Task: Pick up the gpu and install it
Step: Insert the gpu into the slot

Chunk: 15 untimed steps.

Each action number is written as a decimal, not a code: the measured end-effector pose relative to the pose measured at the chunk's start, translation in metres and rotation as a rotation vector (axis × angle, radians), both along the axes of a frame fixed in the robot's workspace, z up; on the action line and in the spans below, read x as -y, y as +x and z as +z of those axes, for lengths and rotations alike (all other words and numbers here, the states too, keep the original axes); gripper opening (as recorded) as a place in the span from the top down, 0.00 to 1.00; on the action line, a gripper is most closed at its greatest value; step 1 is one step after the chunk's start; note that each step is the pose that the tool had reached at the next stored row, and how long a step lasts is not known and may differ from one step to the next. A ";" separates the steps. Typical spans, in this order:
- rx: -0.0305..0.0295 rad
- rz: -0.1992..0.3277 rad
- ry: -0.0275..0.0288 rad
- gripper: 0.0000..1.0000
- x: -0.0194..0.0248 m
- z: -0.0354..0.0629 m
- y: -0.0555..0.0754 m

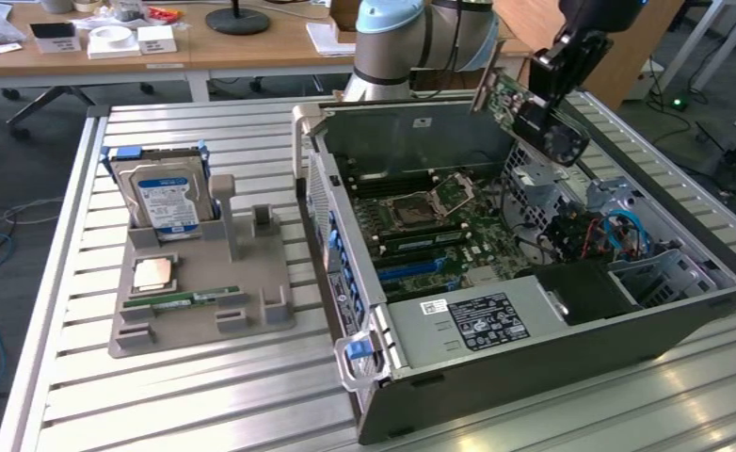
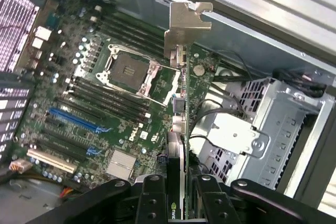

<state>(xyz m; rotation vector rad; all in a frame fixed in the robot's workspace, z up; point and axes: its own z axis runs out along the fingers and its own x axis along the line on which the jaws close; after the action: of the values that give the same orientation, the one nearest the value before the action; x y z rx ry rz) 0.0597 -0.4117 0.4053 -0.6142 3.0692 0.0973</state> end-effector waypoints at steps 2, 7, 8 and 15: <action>0.0000 0.037 0.0001 0.74 0.0000 -0.0002 0.000; 0.0000 0.127 -0.0001 0.74 0.0000 -0.0005 0.000; 0.0000 0.147 -0.0001 0.74 0.0000 -0.0006 0.000; 0.0000 0.273 0.0000 0.74 0.0000 -0.0010 0.000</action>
<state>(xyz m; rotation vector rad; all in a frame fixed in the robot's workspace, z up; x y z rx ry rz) 0.0596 -0.4117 0.4043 -1.0297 2.9649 0.0988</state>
